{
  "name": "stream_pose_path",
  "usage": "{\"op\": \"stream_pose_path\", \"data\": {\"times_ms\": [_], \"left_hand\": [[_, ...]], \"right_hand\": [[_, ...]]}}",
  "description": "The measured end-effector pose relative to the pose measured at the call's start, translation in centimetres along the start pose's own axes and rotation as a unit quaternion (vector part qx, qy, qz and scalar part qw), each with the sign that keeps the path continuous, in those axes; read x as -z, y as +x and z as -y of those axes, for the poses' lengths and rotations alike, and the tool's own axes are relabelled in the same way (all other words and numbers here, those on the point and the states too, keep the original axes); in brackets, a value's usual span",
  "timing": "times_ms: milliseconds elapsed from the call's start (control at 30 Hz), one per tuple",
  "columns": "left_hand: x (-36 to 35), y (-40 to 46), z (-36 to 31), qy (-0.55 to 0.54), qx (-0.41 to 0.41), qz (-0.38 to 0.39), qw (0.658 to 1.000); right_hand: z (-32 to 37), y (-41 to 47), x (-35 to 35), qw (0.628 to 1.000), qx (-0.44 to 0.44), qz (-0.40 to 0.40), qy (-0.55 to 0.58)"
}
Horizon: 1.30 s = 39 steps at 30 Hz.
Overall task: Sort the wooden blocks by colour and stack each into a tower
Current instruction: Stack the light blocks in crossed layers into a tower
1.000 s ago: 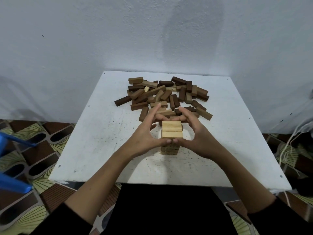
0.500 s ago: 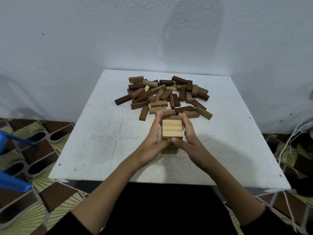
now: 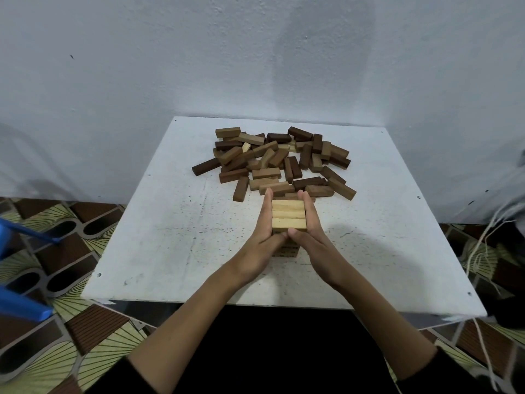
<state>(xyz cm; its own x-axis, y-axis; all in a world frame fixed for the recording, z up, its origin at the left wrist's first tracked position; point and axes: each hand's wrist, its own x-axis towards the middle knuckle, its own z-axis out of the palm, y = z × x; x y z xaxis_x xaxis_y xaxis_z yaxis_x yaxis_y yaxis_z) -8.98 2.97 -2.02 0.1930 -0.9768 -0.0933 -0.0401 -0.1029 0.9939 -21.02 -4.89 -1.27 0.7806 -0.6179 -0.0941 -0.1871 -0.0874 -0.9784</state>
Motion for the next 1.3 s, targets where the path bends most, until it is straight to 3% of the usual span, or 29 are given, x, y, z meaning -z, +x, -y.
{"op": "stream_pose_path", "data": {"times_ms": [1300], "left_hand": [[0.3, -0.3, -0.8, 0.011, -0.004, 0.002, 1.0]], "right_hand": [[0.2, -0.4, 0.4, 1.0, -0.005, 0.008, -0.011]]}}
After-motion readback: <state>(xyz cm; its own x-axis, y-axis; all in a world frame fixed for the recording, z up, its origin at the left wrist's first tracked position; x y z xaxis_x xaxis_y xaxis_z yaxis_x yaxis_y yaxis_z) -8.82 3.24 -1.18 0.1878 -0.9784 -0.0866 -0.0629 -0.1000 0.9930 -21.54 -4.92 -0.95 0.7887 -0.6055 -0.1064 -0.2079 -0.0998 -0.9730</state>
